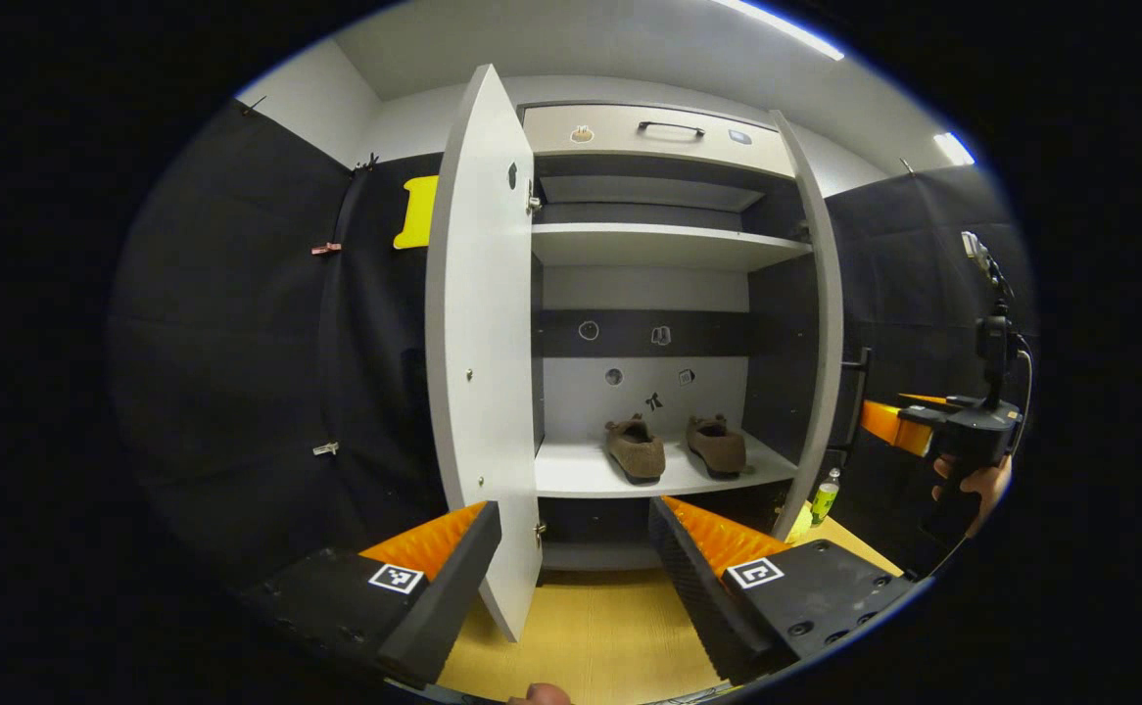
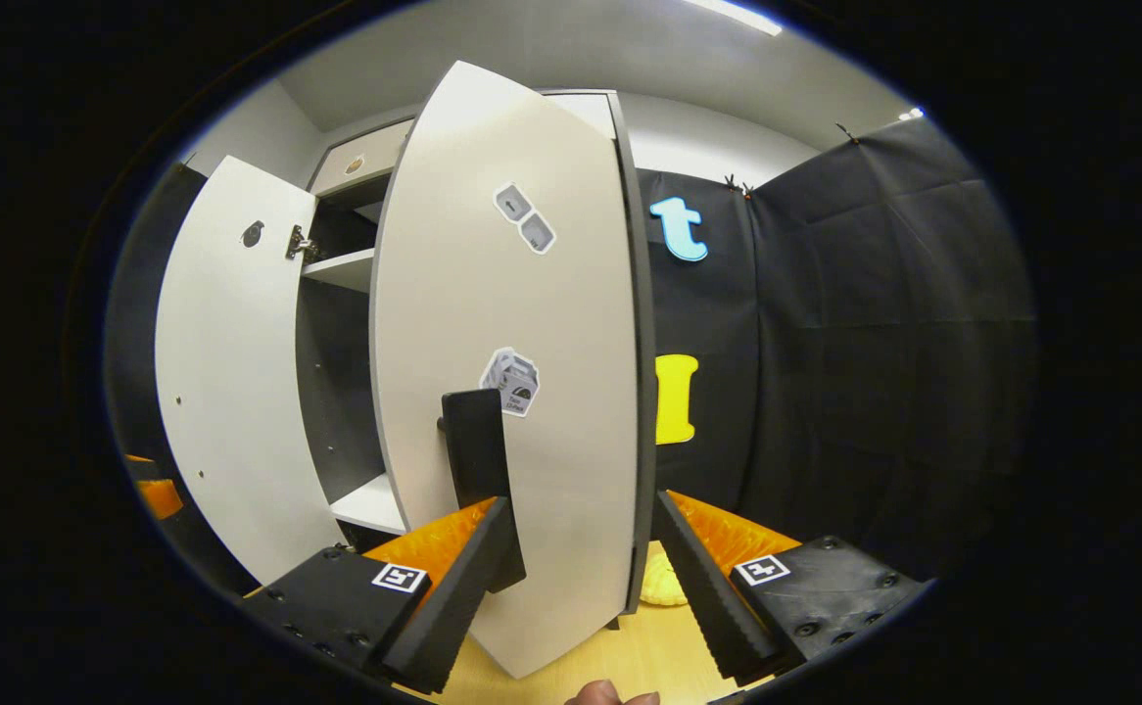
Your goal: Grab one shoe with the right hand and put it into the shoe cabinet, grab the other shoe with the left hand and put it into the shoe cabinet; then close the right door with the right hand and the left door with the left hand.
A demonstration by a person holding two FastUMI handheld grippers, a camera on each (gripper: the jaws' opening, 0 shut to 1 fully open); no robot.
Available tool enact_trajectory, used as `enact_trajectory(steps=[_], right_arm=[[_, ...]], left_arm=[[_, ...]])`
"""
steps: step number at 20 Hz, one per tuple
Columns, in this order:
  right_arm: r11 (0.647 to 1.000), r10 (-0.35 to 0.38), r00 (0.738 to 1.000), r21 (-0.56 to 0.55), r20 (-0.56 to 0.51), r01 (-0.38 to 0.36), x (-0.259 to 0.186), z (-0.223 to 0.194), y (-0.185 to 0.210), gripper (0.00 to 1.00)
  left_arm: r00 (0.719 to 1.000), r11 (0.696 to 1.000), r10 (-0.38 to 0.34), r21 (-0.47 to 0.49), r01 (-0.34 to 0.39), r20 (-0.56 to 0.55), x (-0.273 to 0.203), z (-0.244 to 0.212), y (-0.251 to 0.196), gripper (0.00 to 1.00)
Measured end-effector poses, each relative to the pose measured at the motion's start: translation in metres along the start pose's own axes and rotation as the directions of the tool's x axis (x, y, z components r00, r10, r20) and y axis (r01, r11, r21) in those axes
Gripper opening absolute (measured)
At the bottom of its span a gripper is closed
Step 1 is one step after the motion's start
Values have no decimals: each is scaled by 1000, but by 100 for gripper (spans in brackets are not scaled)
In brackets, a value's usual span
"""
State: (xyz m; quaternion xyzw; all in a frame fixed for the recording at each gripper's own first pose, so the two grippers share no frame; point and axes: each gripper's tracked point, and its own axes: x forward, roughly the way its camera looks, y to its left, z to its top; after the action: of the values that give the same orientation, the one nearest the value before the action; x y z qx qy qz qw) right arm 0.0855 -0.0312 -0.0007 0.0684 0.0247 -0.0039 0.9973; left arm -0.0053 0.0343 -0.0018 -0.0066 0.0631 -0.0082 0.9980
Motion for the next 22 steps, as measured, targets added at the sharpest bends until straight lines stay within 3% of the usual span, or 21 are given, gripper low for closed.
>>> enact_trajectory(steps=[6,10,19,22], right_arm=[[997,81,997,10,-13,-81,0,-1,46,98],[994,107,993,14,-46,-106,-8,-10,63,98],[995,97,994,23,-55,-96,-29,-13,61,98],[996,91,994,29,-55,-90,-32,-12,58,98]], left_arm=[[1000,1000,28,-3,-28,3,-4,1,29,96],[997,997,79,12,-79,19,1,6,70,96],[970,971,238,19,-239,43,39,19,178,96],[969,969,245,20,-246,37,64,16,188,96]])
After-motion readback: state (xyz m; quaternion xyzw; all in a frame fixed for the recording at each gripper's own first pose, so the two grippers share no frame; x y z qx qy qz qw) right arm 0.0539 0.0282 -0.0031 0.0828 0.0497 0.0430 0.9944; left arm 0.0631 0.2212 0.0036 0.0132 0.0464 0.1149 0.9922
